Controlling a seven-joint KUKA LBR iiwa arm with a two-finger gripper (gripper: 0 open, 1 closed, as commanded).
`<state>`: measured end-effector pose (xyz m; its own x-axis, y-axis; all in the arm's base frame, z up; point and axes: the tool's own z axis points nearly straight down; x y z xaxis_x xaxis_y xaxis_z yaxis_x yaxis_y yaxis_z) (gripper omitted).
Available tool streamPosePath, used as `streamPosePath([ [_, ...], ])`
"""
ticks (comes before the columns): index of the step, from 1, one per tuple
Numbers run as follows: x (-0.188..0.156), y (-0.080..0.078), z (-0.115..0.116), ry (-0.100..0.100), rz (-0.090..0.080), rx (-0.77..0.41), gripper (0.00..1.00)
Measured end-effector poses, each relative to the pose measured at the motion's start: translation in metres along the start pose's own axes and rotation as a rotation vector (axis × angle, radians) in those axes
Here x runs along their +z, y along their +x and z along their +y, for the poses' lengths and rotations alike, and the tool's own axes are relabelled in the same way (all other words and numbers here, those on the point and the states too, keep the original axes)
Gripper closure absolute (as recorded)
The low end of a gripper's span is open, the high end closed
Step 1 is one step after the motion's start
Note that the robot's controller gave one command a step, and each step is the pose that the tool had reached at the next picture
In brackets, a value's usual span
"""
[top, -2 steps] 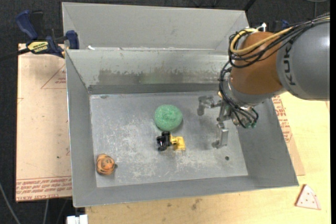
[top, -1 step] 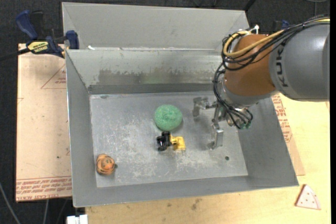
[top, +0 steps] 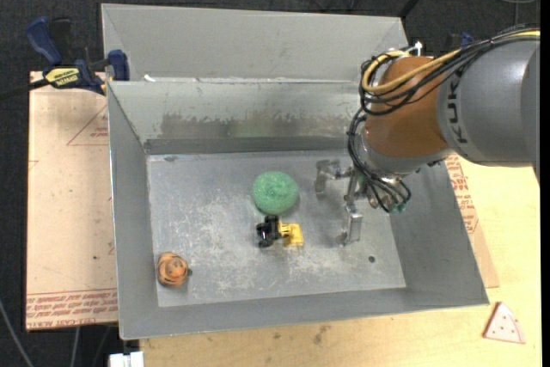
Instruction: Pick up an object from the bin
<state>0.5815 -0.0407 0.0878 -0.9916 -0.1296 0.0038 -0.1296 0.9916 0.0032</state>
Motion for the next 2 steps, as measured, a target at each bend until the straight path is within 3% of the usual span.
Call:
streamPosePath([
  [1, 0.004, -0.005, 0.012, 0.003, -0.007, -0.089, 0.0],
  [2, 0.014, -0.025, 0.056, 0.003, -0.007, -0.011, 0.0],
])
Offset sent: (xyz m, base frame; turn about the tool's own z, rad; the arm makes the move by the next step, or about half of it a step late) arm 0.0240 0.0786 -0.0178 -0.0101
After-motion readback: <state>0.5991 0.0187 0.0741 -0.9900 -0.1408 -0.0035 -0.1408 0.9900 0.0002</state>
